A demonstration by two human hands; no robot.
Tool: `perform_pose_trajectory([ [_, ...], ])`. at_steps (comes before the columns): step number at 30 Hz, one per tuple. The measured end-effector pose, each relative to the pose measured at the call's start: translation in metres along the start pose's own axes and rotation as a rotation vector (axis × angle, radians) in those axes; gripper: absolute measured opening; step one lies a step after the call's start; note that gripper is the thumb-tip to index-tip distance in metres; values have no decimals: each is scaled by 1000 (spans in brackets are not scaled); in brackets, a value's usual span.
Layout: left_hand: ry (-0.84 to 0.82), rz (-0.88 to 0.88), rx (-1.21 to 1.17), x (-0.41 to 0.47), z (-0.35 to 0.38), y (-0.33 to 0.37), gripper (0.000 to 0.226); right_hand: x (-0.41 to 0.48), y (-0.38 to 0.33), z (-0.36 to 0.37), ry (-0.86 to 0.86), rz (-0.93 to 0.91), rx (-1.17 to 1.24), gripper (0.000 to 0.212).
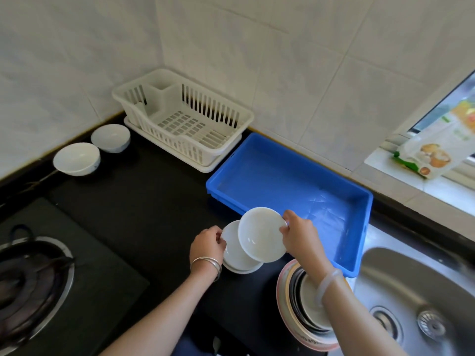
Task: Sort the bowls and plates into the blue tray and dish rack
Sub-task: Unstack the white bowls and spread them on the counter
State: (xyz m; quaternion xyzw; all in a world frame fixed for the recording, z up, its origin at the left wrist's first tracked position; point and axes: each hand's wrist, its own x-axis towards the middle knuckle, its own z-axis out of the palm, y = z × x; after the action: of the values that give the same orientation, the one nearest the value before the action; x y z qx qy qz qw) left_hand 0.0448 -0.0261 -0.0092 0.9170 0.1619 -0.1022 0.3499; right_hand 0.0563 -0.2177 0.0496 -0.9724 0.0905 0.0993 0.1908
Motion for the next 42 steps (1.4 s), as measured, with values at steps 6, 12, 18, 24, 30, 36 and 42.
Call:
perform_pose_trajectory([
  [6,-6,-23,-77,7,-7,8,12,0,-5,-9,27,27,47,11],
  [12,13,-68,-233,23,-41,5,12,11,-29,-34,20,41,167,16],
  [18,113,-147,-372,50,-98,-23,13,37,-74,-39,-2,-42,251,16],
  [24,244,-341,-570,78,-141,-82,16,77,-133,-5,-137,-90,378,14],
  [30,386,-500,-712,109,-167,-134,18,120,-197,48,-264,-65,522,14],
  [36,473,-599,-815,145,-186,-168,13,153,-254,97,-320,7,628,22],
  [42,497,-679,-878,177,-196,-187,13,181,-286,135,-308,53,624,17],
])
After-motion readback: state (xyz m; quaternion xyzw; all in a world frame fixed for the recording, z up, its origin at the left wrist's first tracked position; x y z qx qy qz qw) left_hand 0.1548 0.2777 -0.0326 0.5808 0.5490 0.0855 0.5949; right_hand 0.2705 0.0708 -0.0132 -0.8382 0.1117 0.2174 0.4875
